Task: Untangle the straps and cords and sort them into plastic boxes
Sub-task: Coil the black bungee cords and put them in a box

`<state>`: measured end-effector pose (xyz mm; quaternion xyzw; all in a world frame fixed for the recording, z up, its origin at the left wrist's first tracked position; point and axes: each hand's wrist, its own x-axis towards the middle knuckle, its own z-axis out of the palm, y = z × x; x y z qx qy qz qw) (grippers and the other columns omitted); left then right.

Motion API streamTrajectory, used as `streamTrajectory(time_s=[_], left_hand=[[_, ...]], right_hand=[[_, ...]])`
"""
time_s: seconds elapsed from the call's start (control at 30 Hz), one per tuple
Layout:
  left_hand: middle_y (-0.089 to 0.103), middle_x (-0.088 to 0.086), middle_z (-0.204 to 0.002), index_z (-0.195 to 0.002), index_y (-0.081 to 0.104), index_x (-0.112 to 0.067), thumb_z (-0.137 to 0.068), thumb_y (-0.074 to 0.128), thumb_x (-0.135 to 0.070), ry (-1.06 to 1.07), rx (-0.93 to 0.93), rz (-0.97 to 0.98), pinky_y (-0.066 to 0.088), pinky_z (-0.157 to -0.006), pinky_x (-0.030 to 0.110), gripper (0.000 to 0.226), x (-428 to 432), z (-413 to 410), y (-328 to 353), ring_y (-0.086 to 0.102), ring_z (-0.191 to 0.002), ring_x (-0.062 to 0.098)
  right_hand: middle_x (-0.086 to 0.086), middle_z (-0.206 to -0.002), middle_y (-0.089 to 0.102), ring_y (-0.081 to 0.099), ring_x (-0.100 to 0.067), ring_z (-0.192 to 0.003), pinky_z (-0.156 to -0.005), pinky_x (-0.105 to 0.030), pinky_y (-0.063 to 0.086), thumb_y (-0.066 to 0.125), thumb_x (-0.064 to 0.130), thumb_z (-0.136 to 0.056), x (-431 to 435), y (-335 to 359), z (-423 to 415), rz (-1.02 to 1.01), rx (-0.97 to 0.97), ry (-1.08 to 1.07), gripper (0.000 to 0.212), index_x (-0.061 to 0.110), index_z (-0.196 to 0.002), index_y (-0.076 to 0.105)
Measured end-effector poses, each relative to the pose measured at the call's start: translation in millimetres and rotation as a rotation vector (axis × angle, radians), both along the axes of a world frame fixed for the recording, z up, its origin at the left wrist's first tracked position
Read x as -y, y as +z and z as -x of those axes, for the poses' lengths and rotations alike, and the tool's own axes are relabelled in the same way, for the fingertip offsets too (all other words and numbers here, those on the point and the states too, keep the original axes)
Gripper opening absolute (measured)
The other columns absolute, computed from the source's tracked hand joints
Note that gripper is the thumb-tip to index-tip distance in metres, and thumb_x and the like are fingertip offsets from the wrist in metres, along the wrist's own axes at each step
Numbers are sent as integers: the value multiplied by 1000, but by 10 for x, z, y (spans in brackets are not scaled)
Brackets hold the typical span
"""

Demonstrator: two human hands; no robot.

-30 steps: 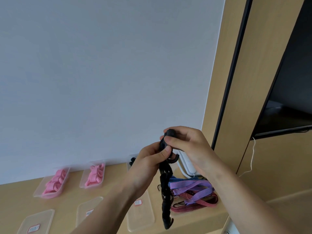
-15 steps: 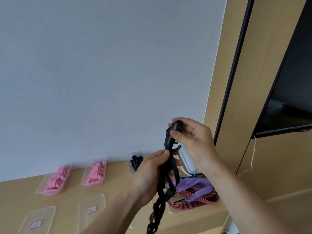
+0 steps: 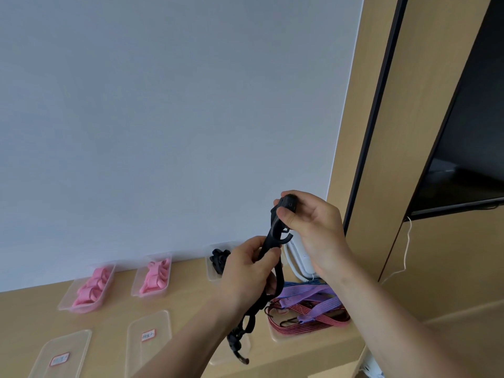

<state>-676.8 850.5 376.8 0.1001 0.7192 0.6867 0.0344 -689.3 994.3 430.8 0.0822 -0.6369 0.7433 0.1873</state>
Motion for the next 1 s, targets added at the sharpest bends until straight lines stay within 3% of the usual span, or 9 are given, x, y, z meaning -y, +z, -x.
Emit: streamTrajectory(time_s=[0.07, 0.17, 0.27, 0.33, 0.57, 0.7, 0.8, 0.87, 1.0], left_hand=[[62, 13, -69, -92, 73, -19, -99, 63, -20, -11, 31, -26, 43, -49, 26, 12, 18, -2, 12, 53, -50, 21], [62, 10, -80, -105, 73, -5, -94, 65, -23, -126, 237, -321, 49, -57, 31, 23, 30, -18, 56, 58, -63, 22], [66, 12, -103, -119, 71, -6, -97, 60, -32, -308, 432, -598, 60, -82, 48, 36, 31, -36, 114, 68, -90, 32], [69, 14, -115, -135, 64, -13, -105, 49, -42, -440, 456, -689, 53, -98, 60, 45, 46, -52, 135, 68, -107, 40], [67, 12, -127, -130, 69, -9, -98, 58, -57, -361, 512, -833, 55, -99, 44, 58, 135, 4, 148, 63, -127, 31], [62, 7, -101, -110, 63, -13, -94, 72, -38, -294, 475, -775, 54, -91, 37, 31, 179, 49, 178, 64, -103, 26], [62, 7, -92, -110, 58, -16, -90, 75, -20, -191, 444, -793, 55, -74, 34, 26, 183, 104, 185, 65, -81, 22], [66, 7, -91, -111, 62, -19, -87, 78, -14, -93, 449, -847, 57, -67, 34, 30, 177, 127, 195, 67, -76, 22], [67, 8, -93, -117, 61, -17, -88, 75, -4, 101, 310, -845, 57, -64, 35, 35, 212, 212, 157, 68, -72, 21]], right_hand=[[-8, -100, 77, 73, -24, -96, -86, -36, 59, 71, -11, -82, 11, -16, -16, -1, -50, -4, 33, 18, -99, 73], [-7, -104, 76, 72, -25, -100, -88, -34, 58, 70, -13, -81, 48, -56, -39, 9, -139, 1, 39, 19, -101, 73], [-7, -104, 75, 72, -24, -99, -86, -33, 57, 72, -11, -80, 99, -132, -62, -18, -168, -4, 41, 21, -105, 74], [-9, -108, 71, 71, -26, -101, -88, -38, 57, 75, -7, -77, 133, -195, -84, -75, -220, -20, 39, 22, -104, 74], [4, -116, 71, 59, -14, -125, -97, -33, 52, 81, -7, -69, 186, -428, -231, -497, -392, -118, 40, 17, -101, 79], [5, -141, 55, 48, -15, -134, -102, -30, 46, 79, 10, -75, 215, -531, -361, -556, -342, -79, 42, 29, -112, 76], [12, -149, 40, 46, -6, -135, -106, -20, 42, 83, 32, -73, 331, -598, -459, -455, -136, -3, 80, 39, -144, 47], [15, -137, 53, 53, 4, -125, -100, -15, 43, 88, 34, -72, 397, -644, -479, -398, 109, 107, 99, 45, -149, 27], [-4, -83, 75, 73, -19, -82, -76, -21, 55, 84, 20, -79, 373, -676, -472, -261, 365, 415, 71, 33, -137, 45]])
